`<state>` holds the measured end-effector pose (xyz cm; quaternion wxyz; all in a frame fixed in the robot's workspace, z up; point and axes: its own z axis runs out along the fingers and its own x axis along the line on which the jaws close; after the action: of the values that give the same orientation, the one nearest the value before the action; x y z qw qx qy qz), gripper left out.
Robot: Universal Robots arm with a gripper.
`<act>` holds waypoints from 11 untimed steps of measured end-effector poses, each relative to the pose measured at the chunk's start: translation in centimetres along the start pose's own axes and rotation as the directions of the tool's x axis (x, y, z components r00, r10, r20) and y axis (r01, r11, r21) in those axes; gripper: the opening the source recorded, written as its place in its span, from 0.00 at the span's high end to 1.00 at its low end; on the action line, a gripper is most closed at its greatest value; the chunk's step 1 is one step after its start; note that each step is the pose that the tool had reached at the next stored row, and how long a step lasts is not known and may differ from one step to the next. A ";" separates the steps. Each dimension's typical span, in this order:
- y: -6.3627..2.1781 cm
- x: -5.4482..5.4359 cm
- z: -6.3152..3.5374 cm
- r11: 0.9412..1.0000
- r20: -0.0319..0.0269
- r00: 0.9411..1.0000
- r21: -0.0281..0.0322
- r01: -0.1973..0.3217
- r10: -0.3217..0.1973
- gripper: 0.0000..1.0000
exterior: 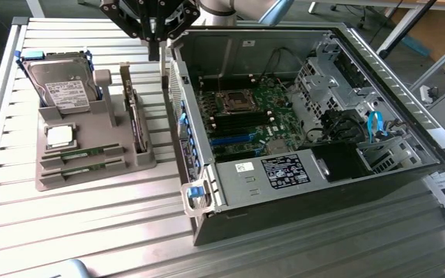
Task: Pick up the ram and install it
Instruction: 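Reach for the ram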
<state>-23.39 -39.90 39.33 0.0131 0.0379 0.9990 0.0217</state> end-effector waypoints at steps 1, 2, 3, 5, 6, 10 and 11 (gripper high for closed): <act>-0.01 0.2 0.00 1.000 0.000 1.000 0.000 0.000 0.000 0.89; -0.02 0.3 -0.01 1.000 0.000 1.000 0.000 0.000 0.000 0.89; -0.03 0.4 -0.01 1.000 0.000 1.000 0.000 0.000 0.000 0.89; -0.04 0.6 -0.02 1.000 0.000 1.000 0.000 0.000 0.000 0.89; -0.05 0.7 -0.02 1.000 0.000 1.000 0.000 0.000 0.000 0.89; -0.09 1.2 -0.03 1.000 0.000 1.000 0.000 0.000 0.000 0.89; -0.11 1.4 -0.04 1.000 0.000 1.000 0.000 0.000 0.000 0.89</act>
<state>-24.81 -39.89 39.33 0.0131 0.0379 0.9990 0.0216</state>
